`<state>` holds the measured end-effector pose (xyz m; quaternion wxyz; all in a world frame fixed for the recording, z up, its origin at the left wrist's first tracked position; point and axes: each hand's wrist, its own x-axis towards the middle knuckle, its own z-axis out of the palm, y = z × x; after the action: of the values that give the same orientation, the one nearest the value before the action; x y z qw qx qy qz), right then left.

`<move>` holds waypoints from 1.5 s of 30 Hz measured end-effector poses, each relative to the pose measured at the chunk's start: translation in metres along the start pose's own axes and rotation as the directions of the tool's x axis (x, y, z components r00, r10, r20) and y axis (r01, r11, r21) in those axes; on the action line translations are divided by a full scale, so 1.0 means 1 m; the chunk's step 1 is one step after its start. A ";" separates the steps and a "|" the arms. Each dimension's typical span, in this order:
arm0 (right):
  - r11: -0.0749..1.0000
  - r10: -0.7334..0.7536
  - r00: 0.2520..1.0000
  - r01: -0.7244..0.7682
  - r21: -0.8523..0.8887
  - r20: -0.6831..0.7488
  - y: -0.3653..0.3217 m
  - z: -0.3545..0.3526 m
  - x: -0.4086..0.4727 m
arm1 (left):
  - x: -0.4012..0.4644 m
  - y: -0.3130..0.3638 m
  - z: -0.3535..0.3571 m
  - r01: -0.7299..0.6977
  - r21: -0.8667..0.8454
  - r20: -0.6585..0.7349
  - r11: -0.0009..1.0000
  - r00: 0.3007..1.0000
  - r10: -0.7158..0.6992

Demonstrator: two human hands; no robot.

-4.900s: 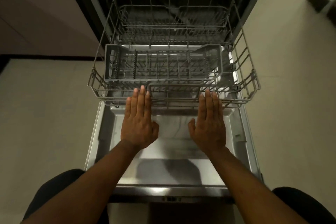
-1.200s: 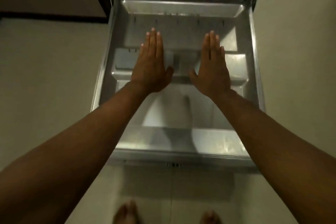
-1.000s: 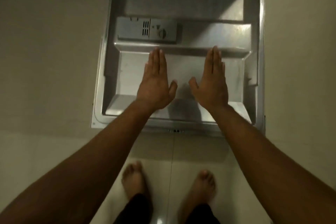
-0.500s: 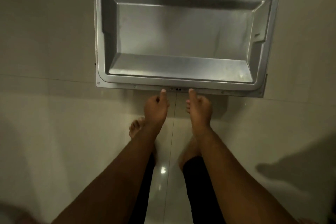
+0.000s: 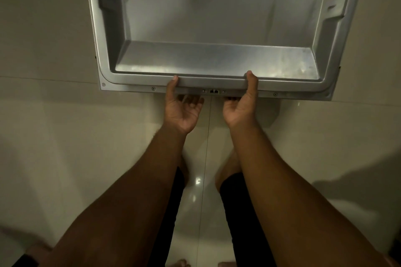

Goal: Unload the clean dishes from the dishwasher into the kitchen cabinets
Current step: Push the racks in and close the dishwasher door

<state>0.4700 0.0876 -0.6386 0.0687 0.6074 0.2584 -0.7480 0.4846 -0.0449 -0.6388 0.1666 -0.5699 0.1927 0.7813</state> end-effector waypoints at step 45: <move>0.964 -0.029 0.984 0.073 -0.254 0.175 -0.154 0.083 -0.325 | -0.326 0.061 0.166 -0.266 0.392 -0.044 0.881 0.951 0.307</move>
<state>0.4154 0.1119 -0.2745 0.1501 0.5203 0.3628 -0.7584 0.4144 -0.0301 -0.2748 0.1465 -0.5319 0.4313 0.7139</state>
